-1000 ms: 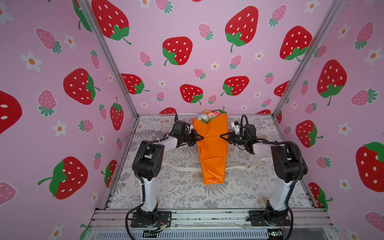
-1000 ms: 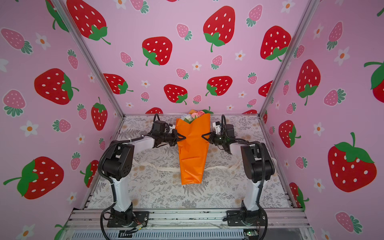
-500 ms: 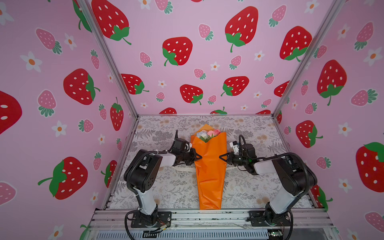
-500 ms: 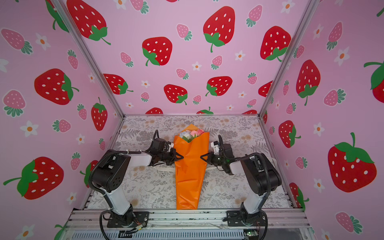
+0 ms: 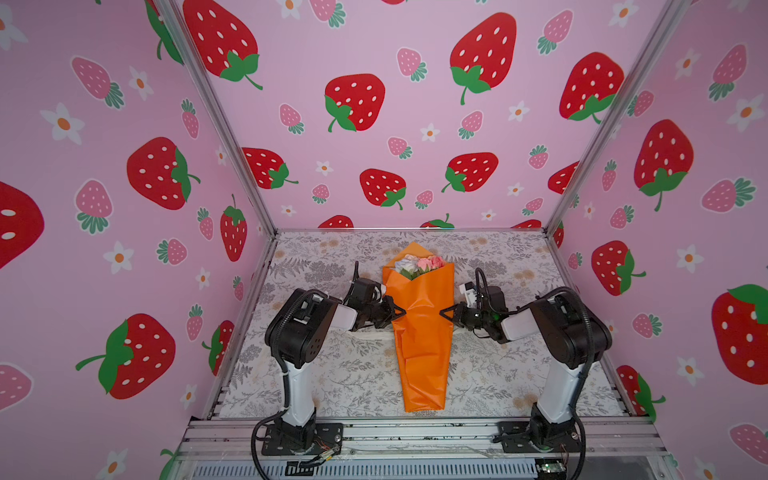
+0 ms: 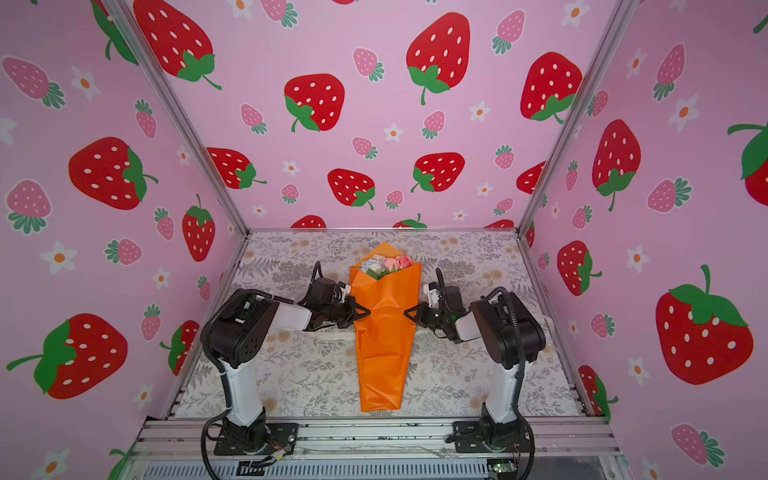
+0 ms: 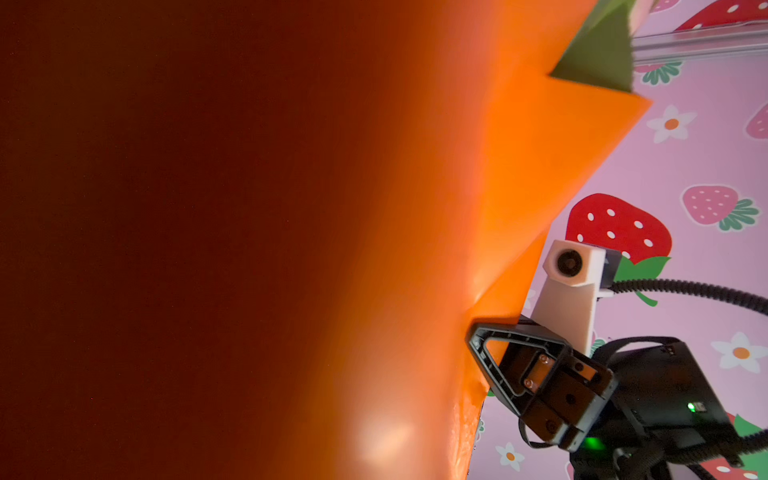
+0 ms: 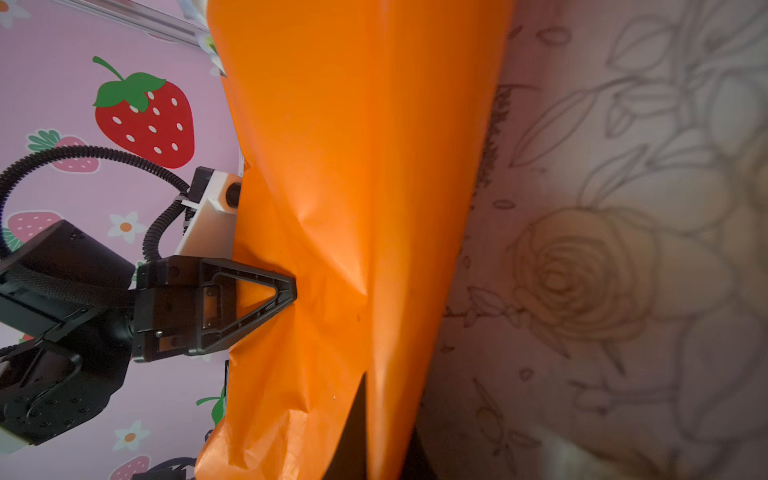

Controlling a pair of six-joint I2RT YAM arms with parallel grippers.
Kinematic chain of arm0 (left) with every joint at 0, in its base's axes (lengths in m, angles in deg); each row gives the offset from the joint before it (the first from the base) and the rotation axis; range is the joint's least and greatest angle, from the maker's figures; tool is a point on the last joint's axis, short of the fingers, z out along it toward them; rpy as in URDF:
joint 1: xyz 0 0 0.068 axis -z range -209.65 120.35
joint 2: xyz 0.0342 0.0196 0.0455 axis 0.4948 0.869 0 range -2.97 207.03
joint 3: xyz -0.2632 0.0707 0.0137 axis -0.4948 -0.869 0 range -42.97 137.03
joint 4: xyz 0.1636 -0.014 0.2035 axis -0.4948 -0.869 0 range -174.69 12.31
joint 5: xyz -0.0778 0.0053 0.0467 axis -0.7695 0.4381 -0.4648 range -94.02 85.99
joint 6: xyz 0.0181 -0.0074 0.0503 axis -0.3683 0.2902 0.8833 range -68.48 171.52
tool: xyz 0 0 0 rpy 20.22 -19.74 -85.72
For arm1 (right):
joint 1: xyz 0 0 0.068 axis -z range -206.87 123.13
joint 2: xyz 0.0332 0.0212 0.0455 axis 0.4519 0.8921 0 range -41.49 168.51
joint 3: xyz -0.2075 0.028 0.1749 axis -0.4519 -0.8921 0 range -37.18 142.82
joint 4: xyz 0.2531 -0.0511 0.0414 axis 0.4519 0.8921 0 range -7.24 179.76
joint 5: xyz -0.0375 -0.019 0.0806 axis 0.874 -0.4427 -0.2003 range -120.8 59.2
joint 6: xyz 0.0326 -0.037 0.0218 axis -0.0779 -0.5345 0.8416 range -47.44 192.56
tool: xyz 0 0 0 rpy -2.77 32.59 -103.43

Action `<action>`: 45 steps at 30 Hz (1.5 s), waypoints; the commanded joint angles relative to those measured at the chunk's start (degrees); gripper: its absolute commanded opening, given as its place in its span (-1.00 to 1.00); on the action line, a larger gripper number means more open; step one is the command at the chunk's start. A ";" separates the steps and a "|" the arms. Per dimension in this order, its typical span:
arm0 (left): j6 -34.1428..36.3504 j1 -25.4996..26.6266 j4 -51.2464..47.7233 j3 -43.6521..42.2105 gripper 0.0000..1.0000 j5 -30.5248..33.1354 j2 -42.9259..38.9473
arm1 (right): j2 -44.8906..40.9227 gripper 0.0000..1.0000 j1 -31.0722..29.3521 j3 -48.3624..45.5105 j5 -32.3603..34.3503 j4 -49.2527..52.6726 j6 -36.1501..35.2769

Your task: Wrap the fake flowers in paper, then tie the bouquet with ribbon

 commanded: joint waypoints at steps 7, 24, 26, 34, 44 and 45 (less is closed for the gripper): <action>-1.00 -0.26 -2.35 7.20 -0.87 2.03 4.30 | 3.59 -0.83 2.99 9.09 -1.60 9.08 -5.83; -1.01 -0.44 -2.24 4.29 -0.85 1.48 0.74 | -2.33 -0.82 2.88 6.76 -2.97 11.46 -6.79; -0.88 -0.49 -2.60 5.44 -0.85 1.39 1.87 | -1.26 -0.82 2.93 7.22 -2.58 10.96 -6.57; 2.14 -0.50 -6.94 6.93 -0.57 2.87 2.22 | -0.59 -0.58 2.93 7.20 1.34 12.62 -6.29; 6.61 -0.59 -17.79 4.76 0.38 7.92 -6.13 | -13.34 0.13 5.31 7.56 15.14 29.09 -8.21; 7.16 -0.61 -19.58 4.53 0.42 8.32 -6.73 | -14.69 0.15 5.80 7.48 17.24 31.88 -8.43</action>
